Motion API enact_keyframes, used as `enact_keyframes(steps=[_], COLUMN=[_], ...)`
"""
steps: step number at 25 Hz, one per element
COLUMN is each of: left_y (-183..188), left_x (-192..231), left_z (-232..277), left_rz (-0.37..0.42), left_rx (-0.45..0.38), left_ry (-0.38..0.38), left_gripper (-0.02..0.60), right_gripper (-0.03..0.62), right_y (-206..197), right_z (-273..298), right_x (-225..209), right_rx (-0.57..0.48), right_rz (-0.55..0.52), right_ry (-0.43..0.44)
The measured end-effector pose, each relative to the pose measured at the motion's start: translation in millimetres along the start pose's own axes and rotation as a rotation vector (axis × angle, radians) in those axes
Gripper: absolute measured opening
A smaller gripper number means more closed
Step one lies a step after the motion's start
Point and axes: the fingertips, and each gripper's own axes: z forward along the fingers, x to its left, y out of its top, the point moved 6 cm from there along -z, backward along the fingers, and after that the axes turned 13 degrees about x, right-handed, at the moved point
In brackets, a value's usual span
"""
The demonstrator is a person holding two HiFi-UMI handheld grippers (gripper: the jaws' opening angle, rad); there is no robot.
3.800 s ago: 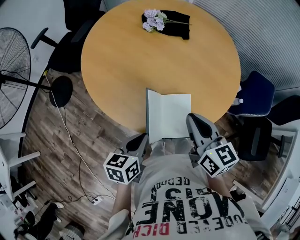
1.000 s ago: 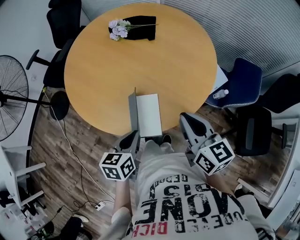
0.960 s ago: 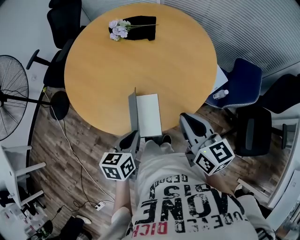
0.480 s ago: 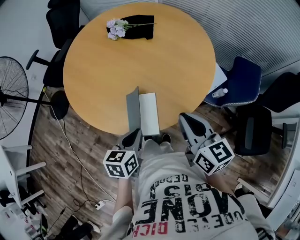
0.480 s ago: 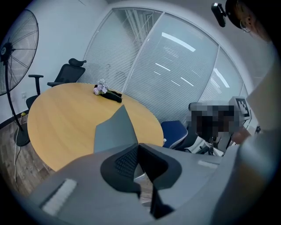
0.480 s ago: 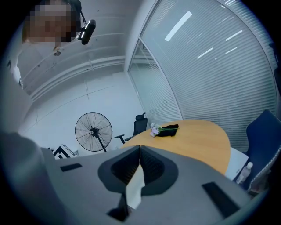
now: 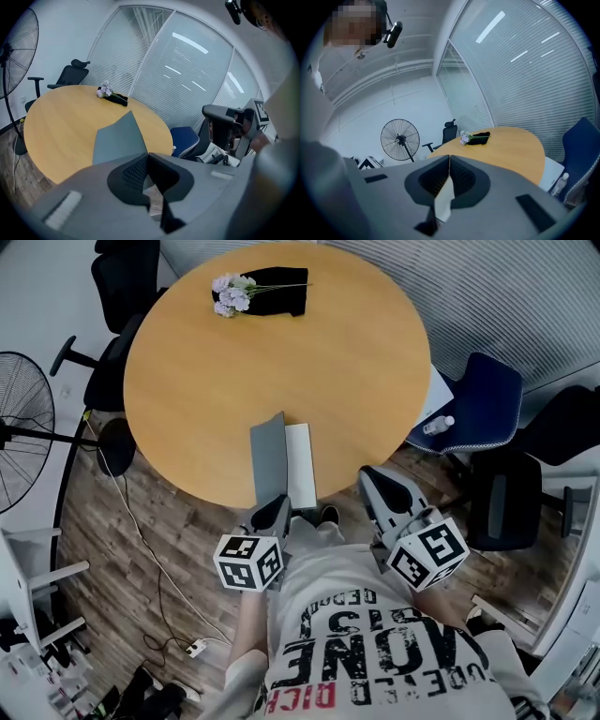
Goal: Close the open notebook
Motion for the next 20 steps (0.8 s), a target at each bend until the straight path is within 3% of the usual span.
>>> enact_keyframes(steps=[20], left_y=[-7.0], left_x=[-6.6], left_z=[28.4], left_rz=[0.016], left_rx=[0.059], left_ry=[-0.033], left_gripper=[0.017], right_gripper=[0.012], right_y=[-2.9], right_z=[-8.3], right_x=[-4.7], right_rx=[0.007], right_rz=[0.011], right_ry=[-0.025])
